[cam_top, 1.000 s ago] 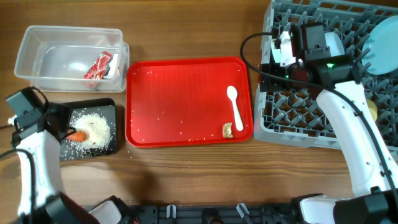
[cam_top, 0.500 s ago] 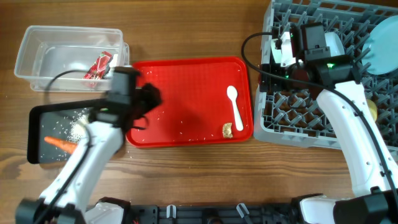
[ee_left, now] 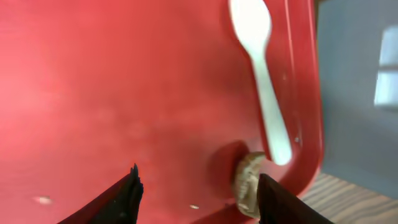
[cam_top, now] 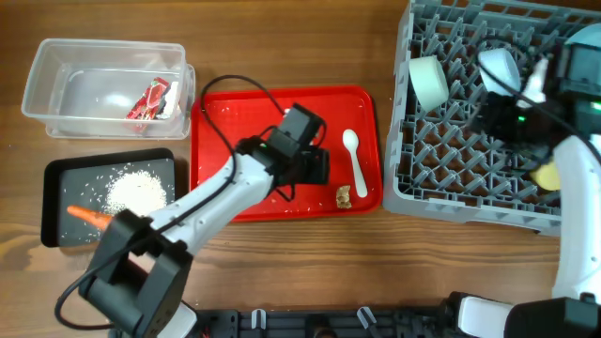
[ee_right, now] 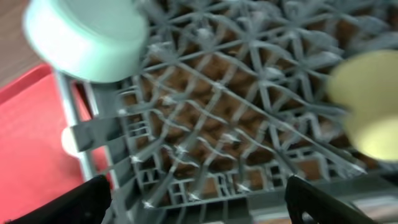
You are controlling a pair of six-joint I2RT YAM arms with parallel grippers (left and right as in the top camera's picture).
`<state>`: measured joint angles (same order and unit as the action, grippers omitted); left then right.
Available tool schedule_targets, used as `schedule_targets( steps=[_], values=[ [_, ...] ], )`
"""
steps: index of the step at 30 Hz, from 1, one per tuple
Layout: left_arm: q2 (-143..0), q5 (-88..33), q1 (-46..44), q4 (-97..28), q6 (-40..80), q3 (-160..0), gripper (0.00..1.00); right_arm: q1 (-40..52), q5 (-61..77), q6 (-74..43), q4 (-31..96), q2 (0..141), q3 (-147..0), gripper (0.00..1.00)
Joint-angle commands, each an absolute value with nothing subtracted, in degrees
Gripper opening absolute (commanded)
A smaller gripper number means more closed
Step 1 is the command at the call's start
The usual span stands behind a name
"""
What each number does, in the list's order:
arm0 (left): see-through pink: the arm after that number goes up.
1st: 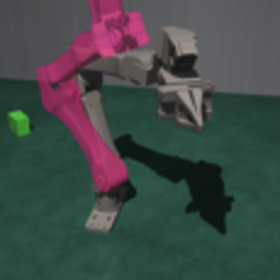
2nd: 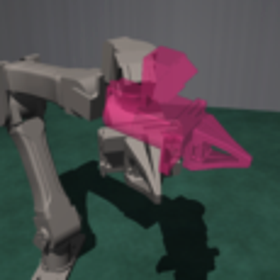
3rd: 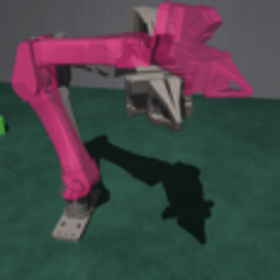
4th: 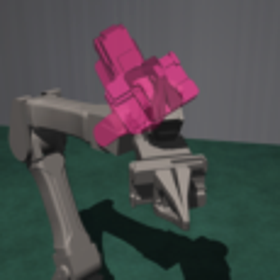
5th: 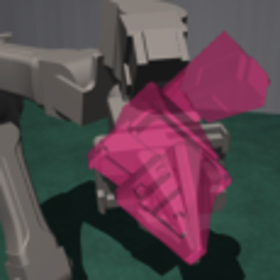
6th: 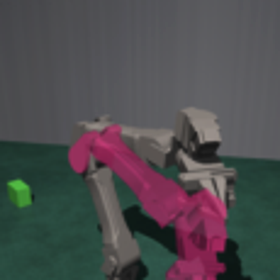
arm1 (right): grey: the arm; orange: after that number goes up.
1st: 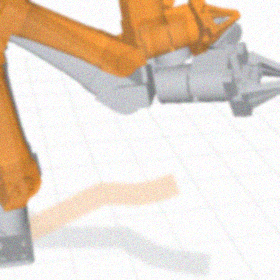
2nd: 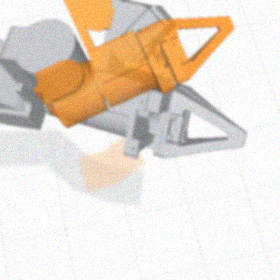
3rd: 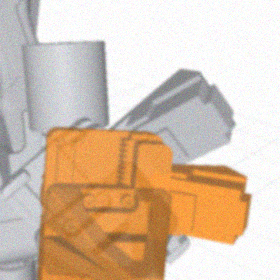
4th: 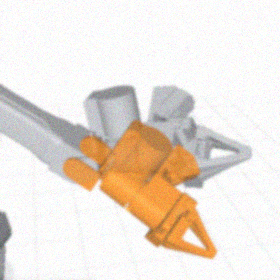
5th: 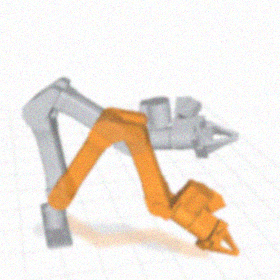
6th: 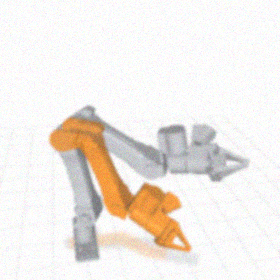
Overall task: Sort waste into correct bins and load items into the dishwasher rack
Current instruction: 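Grasp the brown food scrap beside the spoon with the left gripper, then carry the brown scrap to the black tray and release it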
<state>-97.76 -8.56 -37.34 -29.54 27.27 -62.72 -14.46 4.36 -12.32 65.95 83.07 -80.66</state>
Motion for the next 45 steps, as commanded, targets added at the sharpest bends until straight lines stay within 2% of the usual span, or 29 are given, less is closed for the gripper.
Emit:
schedule_targets(
  steps=[1, 12, 19, 20, 21, 23, 27, 31, 35, 38, 45],
  values=[
    [-101.8, -14.0, -39.7, -29.6, 27.5, -63.4, 0.61, -16.1, 6.9, -11.8, 66.3, 82.0, -80.5, 0.93],
    [-106.2, -15.0, -44.5, -26.1, 27.5, -63.4, 0.64, -16.1, 6.9, -11.8, 66.0, 82.1, -80.5, 0.93],
    [-109.0, -15.0, -45.3, -25.5, 28.4, -63.4, 0.60, -16.1, 6.9, -11.8, 66.1, 82.1, -80.5, 0.93],
    [-109.3, -15.0, -45.3, -25.2, 29.2, -63.4, 0.57, -16.1, 6.9, -11.8, 66.1, 82.1, -80.5, 0.93],
    [-109.4, -15.0, -45.3, -25.0, 29.4, -63.4, 0.48, -16.1, 6.9, -11.8, 66.1, 82.1, -80.5, 0.93],
    [-109.4, -15.0, -45.2, -24.5, 29.4, -63.5, 0.37, -16.1, 6.9, -11.8, 66.1, 82.1, -80.5, 0.93],
    [-109.4, -15.0, -45.2, -24.2, 29.4, -63.5, 0.28, -16.1, 6.9, -11.8, 66.0, 82.1, -80.5, 0.93],
    [-109.2, -15.0, -44.9, -24.2, 29.4, -63.5, 0.09, -16.1, 6.9, -11.8, 66.1, 82.1, -80.5, 0.93],
    [-108.4, -14.7, -42.2, -24.6, 29.4, -63.5, 0.04, -16.1, 6.9, -11.8, 66.1, 82.1, -80.5, 0.93],
    [-106.2, -14.7, -38.0, -26.5, 29.4, -63.7, 0.04, -16.1, 6.9, -11.8, 66.1, 82.1, -80.5, 0.93],
    [-96.5, -11.0, -23.7, -36.1, 28.7, -63.7, 0.04, -16.1, 6.9, -11.8, 66.0, 82.1, -80.5, 0.93]
  ],
)
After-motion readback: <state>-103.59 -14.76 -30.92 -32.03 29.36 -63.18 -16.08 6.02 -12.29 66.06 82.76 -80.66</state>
